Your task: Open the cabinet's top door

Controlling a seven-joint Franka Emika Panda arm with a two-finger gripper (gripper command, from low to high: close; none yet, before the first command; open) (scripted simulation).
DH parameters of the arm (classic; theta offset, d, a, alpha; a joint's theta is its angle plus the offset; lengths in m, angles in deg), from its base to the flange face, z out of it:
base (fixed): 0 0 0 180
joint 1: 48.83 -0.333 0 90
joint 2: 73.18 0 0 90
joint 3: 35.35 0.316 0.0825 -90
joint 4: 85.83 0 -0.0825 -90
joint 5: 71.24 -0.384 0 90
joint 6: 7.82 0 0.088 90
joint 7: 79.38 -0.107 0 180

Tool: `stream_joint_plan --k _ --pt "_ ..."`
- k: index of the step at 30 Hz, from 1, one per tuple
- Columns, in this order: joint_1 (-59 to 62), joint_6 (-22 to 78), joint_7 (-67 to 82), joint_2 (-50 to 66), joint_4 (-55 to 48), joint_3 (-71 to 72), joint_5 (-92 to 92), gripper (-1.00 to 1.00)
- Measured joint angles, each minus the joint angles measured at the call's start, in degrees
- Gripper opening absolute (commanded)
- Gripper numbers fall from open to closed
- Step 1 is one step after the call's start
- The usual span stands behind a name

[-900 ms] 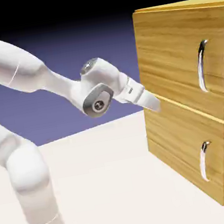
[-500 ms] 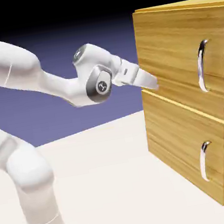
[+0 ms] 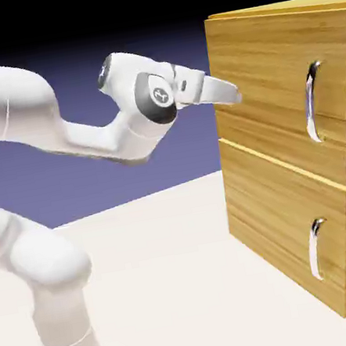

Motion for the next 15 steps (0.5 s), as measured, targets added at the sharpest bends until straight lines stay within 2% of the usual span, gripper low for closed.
stream_joint_plan --k 15 --pt "-12.16 0.35 -26.84 -5.47 -7.39 -14.63 37.38 1.00"
